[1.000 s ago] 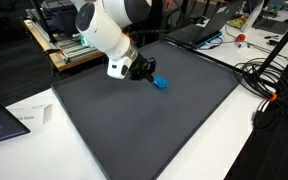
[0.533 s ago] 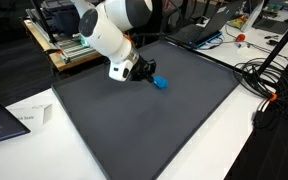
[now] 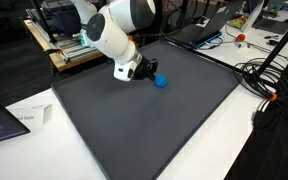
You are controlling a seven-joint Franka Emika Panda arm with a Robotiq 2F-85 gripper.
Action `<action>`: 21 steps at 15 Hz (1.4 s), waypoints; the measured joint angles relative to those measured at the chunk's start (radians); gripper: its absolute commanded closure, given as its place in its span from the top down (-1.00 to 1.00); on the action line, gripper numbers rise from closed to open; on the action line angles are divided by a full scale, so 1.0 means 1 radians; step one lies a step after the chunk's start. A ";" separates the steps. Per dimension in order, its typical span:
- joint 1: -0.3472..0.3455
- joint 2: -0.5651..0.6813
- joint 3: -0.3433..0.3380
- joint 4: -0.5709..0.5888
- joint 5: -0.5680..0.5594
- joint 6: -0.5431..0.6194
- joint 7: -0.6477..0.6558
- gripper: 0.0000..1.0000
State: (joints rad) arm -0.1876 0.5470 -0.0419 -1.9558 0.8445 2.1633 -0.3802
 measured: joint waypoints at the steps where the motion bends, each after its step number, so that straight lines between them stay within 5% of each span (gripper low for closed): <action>1: 0.000 0.001 0.003 -0.002 0.000 -0.001 0.000 -0.94; 21: -0.009 -0.042 -0.007 0.031 -0.094 -0.051 0.024 -0.94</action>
State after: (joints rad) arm -0.1967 0.5049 -0.0489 -1.9251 0.7506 2.1127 -0.3558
